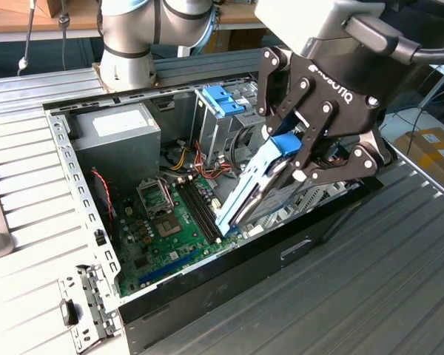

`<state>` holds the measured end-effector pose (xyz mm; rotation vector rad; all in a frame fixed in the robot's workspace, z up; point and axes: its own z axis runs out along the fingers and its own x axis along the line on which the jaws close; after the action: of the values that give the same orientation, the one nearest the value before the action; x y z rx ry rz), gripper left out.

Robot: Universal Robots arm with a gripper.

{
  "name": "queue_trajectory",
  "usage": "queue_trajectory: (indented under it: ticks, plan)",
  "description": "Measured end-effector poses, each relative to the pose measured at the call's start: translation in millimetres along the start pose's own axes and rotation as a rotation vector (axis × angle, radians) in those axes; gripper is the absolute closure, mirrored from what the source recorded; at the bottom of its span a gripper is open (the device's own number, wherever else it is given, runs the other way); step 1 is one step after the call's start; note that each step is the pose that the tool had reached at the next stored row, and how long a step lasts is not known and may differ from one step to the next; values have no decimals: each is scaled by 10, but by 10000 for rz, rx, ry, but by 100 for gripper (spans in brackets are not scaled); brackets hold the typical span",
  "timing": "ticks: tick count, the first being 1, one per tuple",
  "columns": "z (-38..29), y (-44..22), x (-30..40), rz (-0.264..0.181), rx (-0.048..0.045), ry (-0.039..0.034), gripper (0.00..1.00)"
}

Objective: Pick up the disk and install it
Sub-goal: 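Pick up the disk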

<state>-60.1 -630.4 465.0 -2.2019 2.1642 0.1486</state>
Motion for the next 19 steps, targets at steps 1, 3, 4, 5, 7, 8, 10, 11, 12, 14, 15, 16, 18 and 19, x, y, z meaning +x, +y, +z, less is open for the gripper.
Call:
queue_trajectory:
  ticks: [1, 3, 4, 5, 7, 8, 10, 11, 12, 14, 15, 16, 18, 19]
  plan:
    - [-1, -17, 0, 1, -3, -2, 63]
    - [-2, -65, 1, 1, -11, -8, 63]
    - [-3, -90, 1, 2, -16, -10, 63]
    - [-4, -112, 2, 1, -21, -9, 63]
    - [-5, -176, 3, 3, -40, -11, 63]
    - [-5, -199, 3, 4, -49, -12, 63]
    - [-6, -286, 5, 8, -85, -13, 63]
    - [-7, -314, 5, 10, -97, -12, 63]
    - [-7, -342, 6, 11, -111, -12, 63]
    - [-4, -416, 7, 16, -152, -13, 63]
    - [-3, -445, 8, 17, -168, -13, 63]
    - [0, -488, 9, 20, -192, -14, 63]
    - [3, -540, 10, 22, -219, -14, 63]
    - [4, -579, 11, 24, -237, -13, 63]
